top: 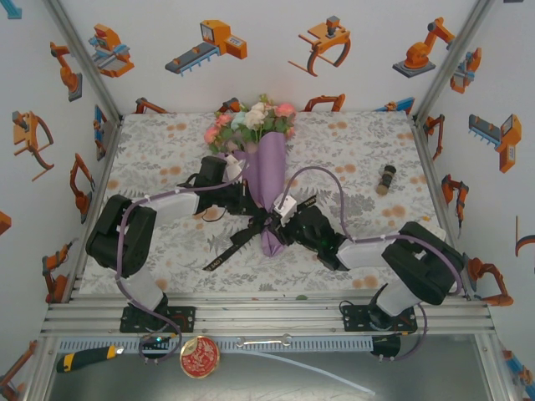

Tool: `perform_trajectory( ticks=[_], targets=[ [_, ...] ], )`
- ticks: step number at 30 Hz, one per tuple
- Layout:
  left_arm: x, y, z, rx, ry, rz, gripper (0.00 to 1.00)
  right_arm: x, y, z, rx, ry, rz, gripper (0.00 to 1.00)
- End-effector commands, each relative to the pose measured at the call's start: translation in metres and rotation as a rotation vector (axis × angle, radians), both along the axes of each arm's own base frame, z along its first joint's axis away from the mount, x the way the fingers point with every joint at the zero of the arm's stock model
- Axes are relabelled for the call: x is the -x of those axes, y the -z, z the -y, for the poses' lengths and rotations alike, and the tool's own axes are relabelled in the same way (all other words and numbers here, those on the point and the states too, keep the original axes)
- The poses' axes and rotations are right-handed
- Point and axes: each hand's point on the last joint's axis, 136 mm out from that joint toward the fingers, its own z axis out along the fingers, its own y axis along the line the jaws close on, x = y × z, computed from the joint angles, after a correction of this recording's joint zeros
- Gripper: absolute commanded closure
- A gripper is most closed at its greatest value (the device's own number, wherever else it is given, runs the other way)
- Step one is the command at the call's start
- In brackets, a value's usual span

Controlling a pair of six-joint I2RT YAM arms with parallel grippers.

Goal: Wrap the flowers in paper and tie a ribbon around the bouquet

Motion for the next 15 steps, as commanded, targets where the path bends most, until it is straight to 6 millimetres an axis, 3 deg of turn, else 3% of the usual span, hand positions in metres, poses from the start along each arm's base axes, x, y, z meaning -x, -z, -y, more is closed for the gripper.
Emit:
perform_trajectory(
  ticks=[1, 5, 9, 11, 15],
  targets=[
    [-0.005, -0.015, -0.001, 0.019, -0.008, 0.054, 1.00, 0.010, -0.011, 0.001, -0.020, -0.035, 0.003, 0.65],
    [-0.004, -0.012, -0.001, 0.015, -0.005, 0.050, 1.00, 0.015, -0.043, -0.003, -0.084, -0.047, -0.048, 0.64],
    [-0.003, -0.012, -0.001, 0.017, 0.000, 0.053, 1.00, 0.006, -0.076, -0.007, -0.159, 0.014, -0.151, 0.63],
    [-0.001, -0.016, 0.000, 0.028, 0.006, 0.062, 1.00, -0.009, -0.081, -0.008, -0.180, 0.067, -0.232, 0.63],
    [0.001, -0.021, 0.000, 0.032, 0.013, 0.073, 1.00, -0.034, -0.068, -0.013, -0.119, 0.104, -0.349, 0.63]
  ],
)
